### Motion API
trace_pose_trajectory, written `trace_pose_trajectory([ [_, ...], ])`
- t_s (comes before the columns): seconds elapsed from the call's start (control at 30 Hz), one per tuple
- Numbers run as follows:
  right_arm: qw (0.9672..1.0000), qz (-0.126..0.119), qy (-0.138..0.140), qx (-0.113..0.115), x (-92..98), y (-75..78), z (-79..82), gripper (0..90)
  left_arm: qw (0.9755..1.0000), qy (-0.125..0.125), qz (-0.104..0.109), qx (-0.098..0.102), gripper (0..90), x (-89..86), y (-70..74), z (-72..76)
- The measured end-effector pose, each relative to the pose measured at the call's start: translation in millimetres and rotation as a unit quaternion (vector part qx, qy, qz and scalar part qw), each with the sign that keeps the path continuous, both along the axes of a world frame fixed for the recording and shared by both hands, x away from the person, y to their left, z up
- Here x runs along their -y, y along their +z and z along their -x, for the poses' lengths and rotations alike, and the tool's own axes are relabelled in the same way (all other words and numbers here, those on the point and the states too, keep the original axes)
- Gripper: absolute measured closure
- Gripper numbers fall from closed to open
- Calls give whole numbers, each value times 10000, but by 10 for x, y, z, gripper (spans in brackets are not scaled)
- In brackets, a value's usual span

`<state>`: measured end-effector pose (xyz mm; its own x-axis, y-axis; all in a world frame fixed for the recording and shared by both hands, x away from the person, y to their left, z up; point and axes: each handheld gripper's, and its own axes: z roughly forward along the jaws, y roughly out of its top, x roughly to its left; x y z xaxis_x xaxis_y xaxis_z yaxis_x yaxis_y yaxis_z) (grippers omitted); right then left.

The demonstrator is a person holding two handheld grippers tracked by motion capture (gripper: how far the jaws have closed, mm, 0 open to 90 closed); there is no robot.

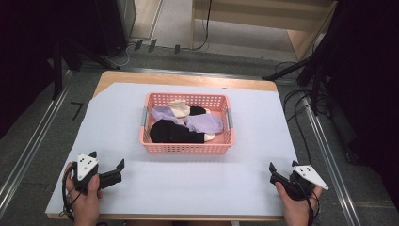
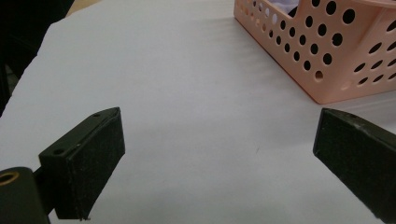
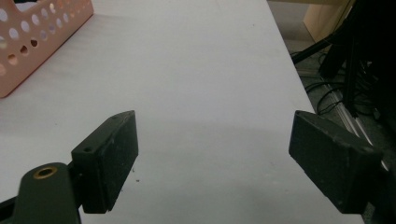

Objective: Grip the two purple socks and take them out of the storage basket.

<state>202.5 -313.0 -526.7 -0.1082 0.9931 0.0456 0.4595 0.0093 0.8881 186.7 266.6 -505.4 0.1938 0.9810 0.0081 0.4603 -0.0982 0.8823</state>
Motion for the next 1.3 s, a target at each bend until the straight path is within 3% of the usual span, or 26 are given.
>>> trace_pose_trajectory([
  [0.1,10000,19,-51,39,6,4,3,159,10000,0,-17,-25,30,2,2,1],
  [0.23,9999,-137,-67,43,-25,51,12,186,10000,2,-55,-24,30,12,-3,-10],
  [0.43,9994,-144,222,201,-156,250,38,238,10000,-12,-55,-45,30,14,-3,-13],
  [0.6,9978,-205,598,223,-354,428,-22,355,10000,-5,-57,-43,31,9,-2,-10],
  [0.8,9952,-283,900,244,-618,537,-164,420,10000,-59,-37,-48,31,-2,0,-8],
  [1.3,9906,-328,1328,36,-1309,744,-545,459,10000,-55,37,-40,31,-7,-3,-12],
])
